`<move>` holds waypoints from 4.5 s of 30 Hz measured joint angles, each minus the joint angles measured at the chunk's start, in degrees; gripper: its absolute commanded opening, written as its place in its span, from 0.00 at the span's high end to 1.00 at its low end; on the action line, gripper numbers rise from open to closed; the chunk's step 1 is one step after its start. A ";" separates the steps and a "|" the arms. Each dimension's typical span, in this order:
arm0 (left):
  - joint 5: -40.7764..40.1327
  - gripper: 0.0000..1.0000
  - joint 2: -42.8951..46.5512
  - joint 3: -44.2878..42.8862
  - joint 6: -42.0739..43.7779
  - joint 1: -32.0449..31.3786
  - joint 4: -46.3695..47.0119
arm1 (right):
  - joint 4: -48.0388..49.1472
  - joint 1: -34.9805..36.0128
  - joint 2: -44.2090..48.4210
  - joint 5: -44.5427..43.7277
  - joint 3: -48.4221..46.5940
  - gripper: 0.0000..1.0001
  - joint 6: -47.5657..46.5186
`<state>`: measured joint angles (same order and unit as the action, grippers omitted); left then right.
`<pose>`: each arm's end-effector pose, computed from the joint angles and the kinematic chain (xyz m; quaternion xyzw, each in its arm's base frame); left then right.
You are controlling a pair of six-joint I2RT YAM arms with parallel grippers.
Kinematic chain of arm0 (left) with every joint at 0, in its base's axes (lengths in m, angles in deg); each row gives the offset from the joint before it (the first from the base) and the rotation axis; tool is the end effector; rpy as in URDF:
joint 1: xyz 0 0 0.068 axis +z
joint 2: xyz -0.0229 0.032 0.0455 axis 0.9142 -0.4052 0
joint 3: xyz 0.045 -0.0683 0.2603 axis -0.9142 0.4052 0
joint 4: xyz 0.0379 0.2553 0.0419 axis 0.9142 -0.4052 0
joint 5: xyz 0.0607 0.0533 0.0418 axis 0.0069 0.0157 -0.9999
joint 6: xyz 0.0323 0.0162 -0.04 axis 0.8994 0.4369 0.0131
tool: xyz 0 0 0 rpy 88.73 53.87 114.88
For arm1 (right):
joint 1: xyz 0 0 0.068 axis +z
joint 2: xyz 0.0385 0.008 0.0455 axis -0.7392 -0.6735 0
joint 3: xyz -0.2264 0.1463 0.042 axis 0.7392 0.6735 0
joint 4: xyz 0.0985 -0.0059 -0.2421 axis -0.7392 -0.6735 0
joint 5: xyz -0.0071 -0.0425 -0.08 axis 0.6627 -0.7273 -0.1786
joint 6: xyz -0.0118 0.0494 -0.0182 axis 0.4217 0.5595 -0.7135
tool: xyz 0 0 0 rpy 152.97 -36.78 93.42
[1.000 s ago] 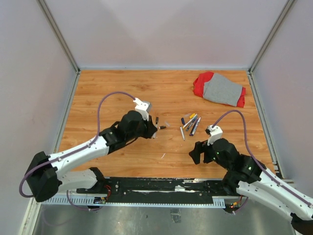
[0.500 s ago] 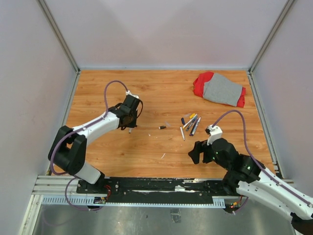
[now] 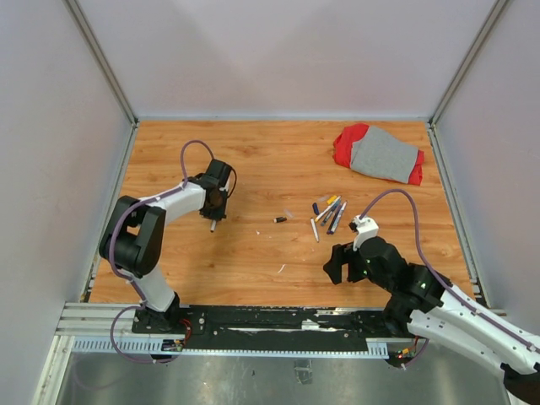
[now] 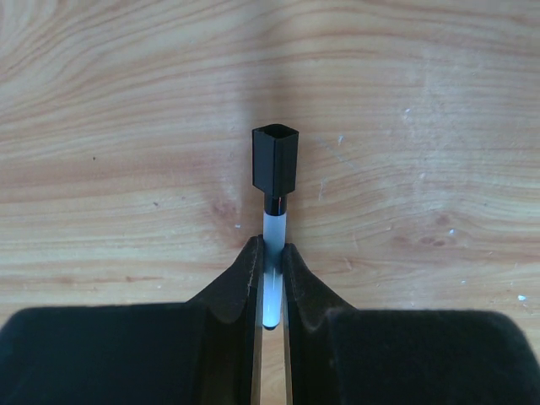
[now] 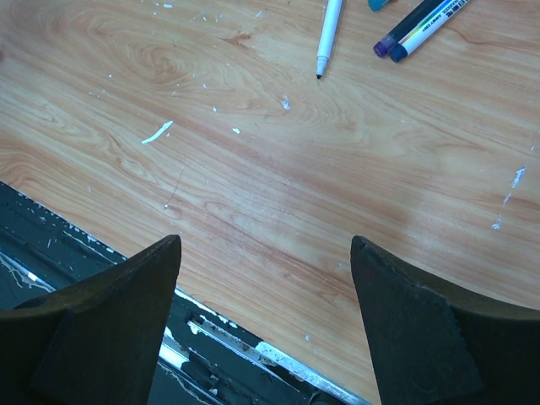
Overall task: Insert the pens into the pen caps
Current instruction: Place the pen at the center of the board, then pick up the pen from the center of the board.
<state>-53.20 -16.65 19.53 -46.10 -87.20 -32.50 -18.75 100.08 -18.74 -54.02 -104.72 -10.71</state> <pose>0.3005 -0.1074 0.1620 0.0673 0.9727 0.0544 0.2153 0.0811 0.0947 0.2311 -0.1029 0.8704 0.2637 0.4029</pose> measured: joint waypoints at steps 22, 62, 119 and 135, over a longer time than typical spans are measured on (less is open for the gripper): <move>6.27 0.61 5.46 -1.03 0.11 0.39 0.31 | -0.96 0.00 -3.52 -0.07 -1.51 0.17 -0.46; 26.03 0.57 39.32 13.94 2.89 0.39 4.46 | 11.80 -13.00 -62.84 1.92 -27.04 0.65 -7.65; 21.27 0.55 48.13 13.94 2.62 0.39 5.27 | 24.72 -14.73 -40.63 19.56 -14.45 0.99 -20.22; 35.60 0.52 52.35 13.94 -1.92 0.28 10.36 | 42.56 7.10 -16.76 18.82 -3.21 0.99 -41.53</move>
<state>-17.60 35.69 33.48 -48.02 -86.92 -22.14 23.81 107.19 -35.51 -35.20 -107.93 -52.23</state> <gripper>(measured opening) 0.470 0.089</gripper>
